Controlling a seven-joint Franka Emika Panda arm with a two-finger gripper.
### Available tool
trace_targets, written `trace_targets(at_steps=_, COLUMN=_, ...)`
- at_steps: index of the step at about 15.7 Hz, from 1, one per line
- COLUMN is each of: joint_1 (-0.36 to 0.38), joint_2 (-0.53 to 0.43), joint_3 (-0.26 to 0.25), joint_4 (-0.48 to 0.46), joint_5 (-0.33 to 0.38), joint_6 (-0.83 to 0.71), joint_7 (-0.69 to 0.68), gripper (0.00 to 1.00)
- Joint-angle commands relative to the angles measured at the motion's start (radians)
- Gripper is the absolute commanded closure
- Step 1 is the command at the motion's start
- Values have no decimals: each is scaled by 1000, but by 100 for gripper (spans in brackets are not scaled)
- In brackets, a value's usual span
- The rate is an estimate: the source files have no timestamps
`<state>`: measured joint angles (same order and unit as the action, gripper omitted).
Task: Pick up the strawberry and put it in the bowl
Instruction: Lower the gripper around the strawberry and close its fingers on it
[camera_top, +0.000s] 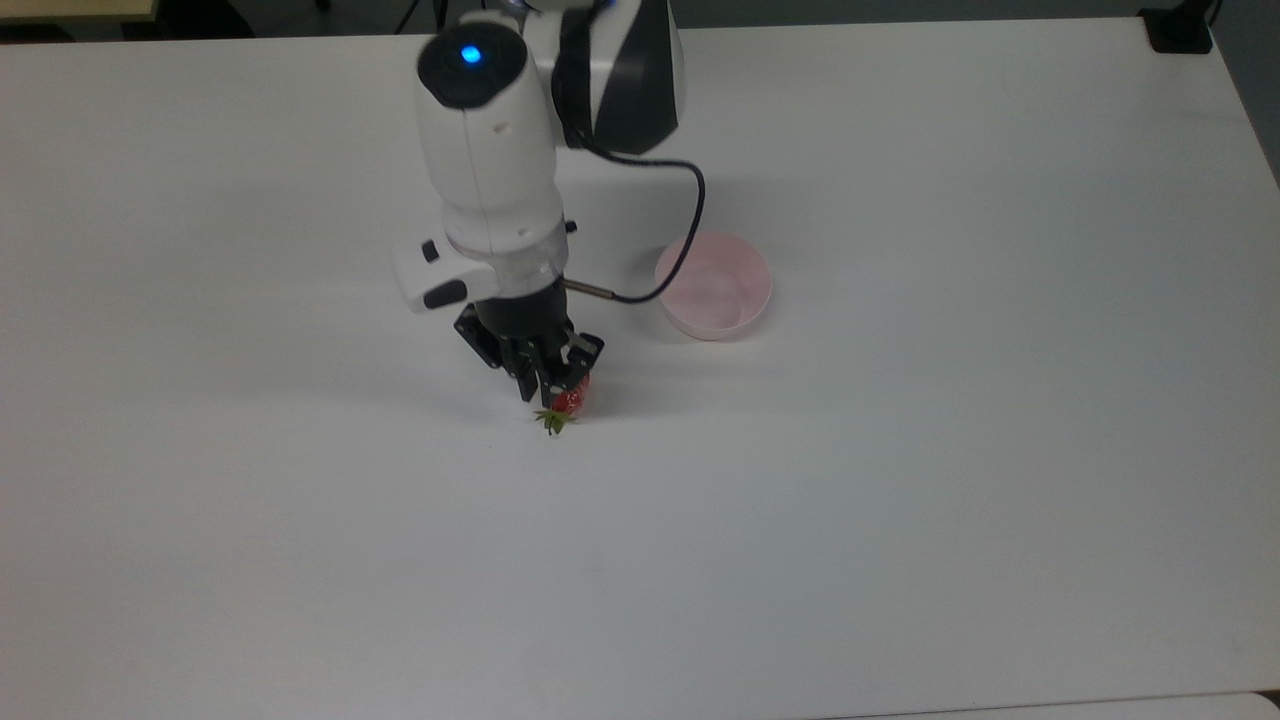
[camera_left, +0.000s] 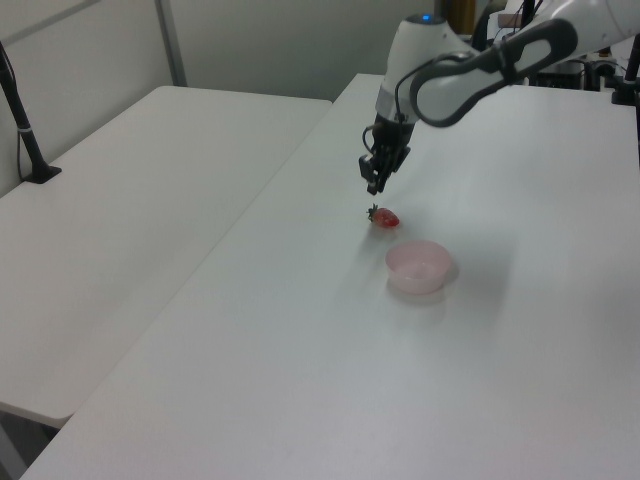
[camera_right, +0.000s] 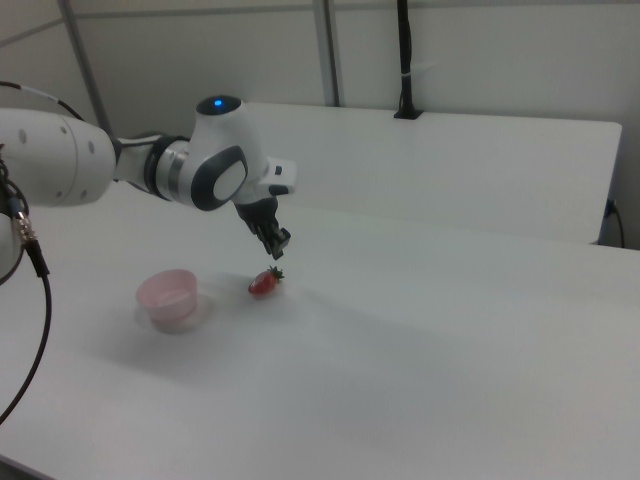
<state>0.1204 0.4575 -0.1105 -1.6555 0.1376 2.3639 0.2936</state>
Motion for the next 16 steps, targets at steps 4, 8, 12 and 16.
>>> trace_targets(at_steps=4, joint_1=13, joint_2=-66, joint_3=-24, joint_4=-32, joint_5=54, joint_6=-68, joint_7=-106, gripper=34)
trace_targets(at_steps=8, joint_1=22, joint_2=-56, joint_3=-17, joint_4=-59, joint_5=48, joint_6=-75, joint_7=-106, gripper=0)
trace_targets(at_steps=12, joint_1=56, joint_2=16, joint_3=-17, joint_4=-55, joint_5=-38, joint_6=-69, joint_7=-212, gripper=0)
trace_targets(at_steps=16, joint_1=56, joint_2=32, joint_3=-17, joint_4=-59, joint_5=-49, joint_6=-74, joint_7=-301, gripper=11)
